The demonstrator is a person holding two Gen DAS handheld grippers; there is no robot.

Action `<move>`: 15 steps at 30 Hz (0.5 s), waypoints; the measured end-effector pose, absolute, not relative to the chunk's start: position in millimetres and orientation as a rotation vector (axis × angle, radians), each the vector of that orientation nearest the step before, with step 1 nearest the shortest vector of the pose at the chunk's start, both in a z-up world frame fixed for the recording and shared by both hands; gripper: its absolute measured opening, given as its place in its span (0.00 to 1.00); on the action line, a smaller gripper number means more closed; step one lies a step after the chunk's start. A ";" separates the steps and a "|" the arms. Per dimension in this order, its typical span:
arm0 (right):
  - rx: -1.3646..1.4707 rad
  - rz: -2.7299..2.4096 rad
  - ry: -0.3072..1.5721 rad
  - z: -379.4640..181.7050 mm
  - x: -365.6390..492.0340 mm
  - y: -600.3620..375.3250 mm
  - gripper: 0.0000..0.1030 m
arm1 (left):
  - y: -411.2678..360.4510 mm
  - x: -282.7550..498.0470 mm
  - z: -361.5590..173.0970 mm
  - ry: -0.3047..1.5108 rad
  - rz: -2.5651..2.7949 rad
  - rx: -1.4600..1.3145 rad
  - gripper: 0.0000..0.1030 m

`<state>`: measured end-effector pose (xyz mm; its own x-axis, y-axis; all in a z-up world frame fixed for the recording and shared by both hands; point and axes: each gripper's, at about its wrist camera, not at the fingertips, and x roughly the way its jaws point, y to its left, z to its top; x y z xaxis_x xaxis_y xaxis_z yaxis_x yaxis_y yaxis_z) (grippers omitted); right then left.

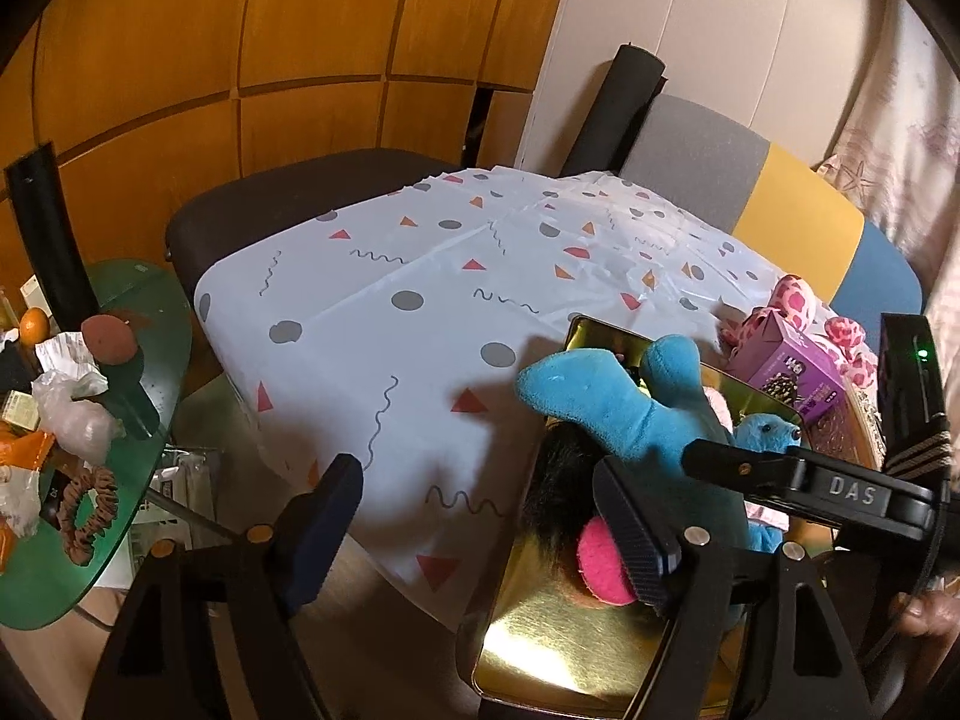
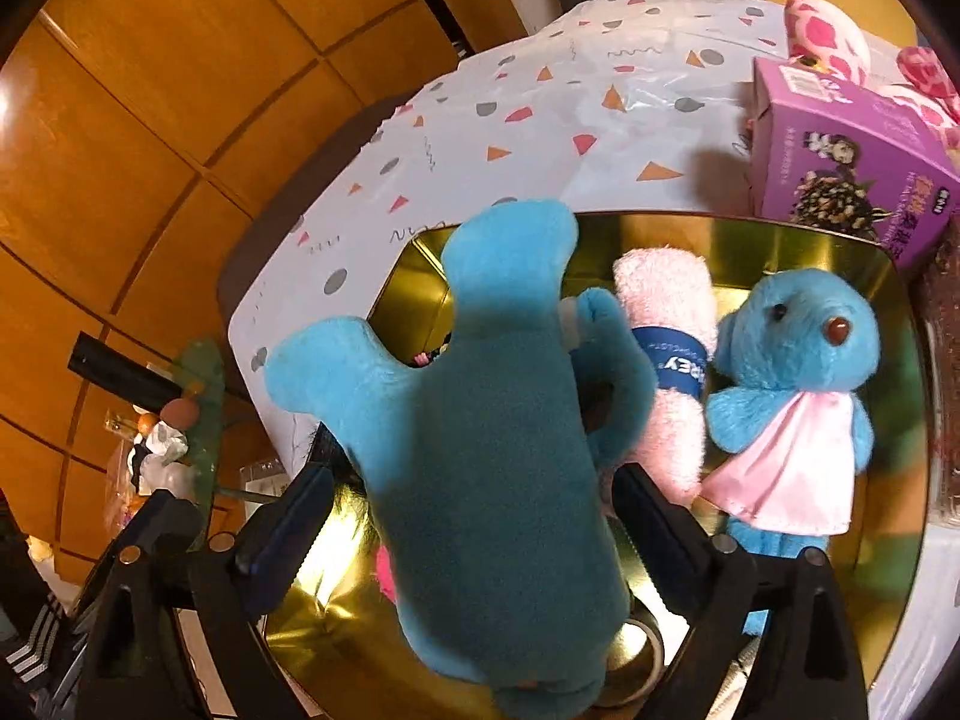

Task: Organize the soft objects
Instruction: 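Lower the blue dolphin into the gold tray and open the right tool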

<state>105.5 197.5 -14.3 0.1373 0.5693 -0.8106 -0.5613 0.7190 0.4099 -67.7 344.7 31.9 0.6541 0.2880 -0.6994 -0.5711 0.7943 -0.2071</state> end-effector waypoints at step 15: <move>0.031 0.714 1.019 15.9 90.3 134.2 0.93 | 306.9 -63.0 42.2 0.700 0.437 -0.346 0.77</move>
